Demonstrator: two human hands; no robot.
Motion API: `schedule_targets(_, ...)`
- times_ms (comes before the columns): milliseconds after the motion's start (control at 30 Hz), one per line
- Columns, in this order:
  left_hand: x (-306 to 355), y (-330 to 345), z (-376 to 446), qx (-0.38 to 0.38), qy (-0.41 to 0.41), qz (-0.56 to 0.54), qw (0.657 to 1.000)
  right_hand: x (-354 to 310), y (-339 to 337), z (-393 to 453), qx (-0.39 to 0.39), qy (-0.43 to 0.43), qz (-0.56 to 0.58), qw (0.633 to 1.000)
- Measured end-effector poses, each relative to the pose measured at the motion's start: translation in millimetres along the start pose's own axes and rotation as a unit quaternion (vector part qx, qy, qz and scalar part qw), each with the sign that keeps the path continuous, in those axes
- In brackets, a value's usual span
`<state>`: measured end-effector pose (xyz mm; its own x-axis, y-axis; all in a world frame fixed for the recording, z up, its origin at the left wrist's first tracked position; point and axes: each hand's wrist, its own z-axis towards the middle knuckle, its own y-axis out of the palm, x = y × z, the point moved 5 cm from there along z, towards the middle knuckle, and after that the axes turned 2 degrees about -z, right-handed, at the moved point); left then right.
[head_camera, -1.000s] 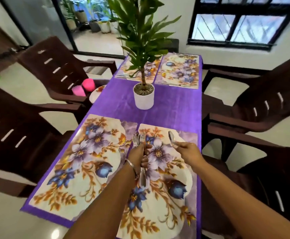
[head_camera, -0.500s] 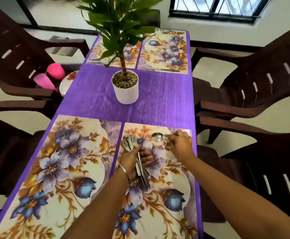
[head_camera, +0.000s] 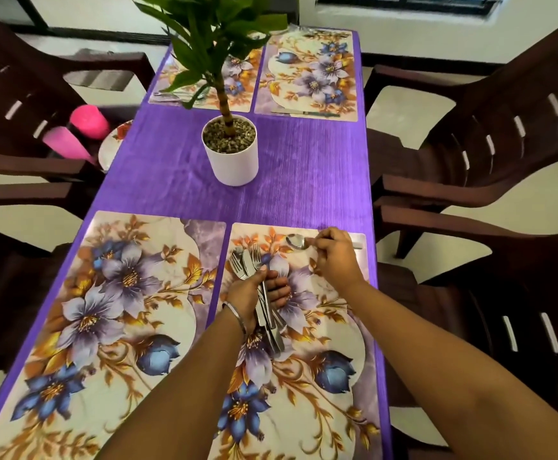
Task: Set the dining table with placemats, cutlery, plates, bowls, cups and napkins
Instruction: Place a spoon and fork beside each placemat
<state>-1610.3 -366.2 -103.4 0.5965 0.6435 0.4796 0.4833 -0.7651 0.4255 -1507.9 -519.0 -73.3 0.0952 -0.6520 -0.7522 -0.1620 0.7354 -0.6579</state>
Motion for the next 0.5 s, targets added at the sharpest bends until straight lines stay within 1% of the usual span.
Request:
schedule_targets(133,0.0,-1.2,0.7,-0.004,-0.003,-0.005,1.0,6.1,-0.3,3.8,-0.004,0.059,0.036,0.998)
schedule_targets(200,-0.3,-2.1,0.7,-0.002,-0.004,-0.007,1.0,6.8,-1.3,2.1,0.0,0.075,0.053,0.996)
schedule_targets(433,-1.2,-7.6,4.7,-0.02,-0.026,-0.024,0.999,7.0,-5.4,-4.5,-0.009,0.07,0.078,0.994)
schedule_targets(500,-2.1,-8.1,5.6,-0.024,-0.027,-0.024,0.999,9.1,-5.1,-5.3,-0.005,0.061,0.051,0.997)
